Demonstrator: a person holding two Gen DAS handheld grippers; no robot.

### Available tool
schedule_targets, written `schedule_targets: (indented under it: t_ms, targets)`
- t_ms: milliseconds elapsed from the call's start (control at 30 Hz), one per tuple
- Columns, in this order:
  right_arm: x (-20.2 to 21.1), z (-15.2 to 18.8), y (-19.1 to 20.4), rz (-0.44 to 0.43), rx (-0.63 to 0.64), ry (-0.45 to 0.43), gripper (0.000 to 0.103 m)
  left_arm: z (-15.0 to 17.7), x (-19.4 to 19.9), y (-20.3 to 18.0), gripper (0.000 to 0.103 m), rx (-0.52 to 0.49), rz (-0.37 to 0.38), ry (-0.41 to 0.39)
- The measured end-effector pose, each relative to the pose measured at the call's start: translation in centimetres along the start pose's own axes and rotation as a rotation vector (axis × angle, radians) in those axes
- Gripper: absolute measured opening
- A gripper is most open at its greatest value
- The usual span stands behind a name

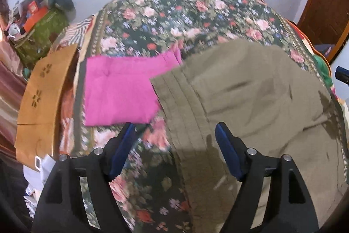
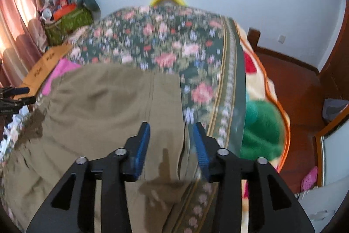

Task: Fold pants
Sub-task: 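Lift the held pants with both tools and fold them over onto themselves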

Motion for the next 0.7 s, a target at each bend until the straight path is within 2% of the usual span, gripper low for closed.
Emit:
schedule_targets:
  t_ms: [200, 567, 700]
  targets:
    - [-2.6, -3.0, 0.6, -0.016, -0.029, -0.013, 0.041, -2.9, -1.3, 2.0, 0.076, 0.081, 0.025, -0.014]
    - [-12.3, -4.3, 0.6, 0.013, -0.040, 0.104, 0.041, -4.0, -8.4, 2.0, 0.076, 0.120, 0.050, 0.084]
    - [-15.7, -4.8, 0.8, -0.005, -0.045, 0.150, 0.041, -4.1, -10.1, 1.8, 0.076, 0.153, 0.081, 0.094]
Point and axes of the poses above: each gripper's, at about its wrist camera, not at the fingertips, and x roughly against the way its jaws point, y to its left, z to its underside, the point moved 10 cm from there along -x, roughly the way its jaws point, and after that the axes turned 7 degrees about -x, right-handed, at the moved point
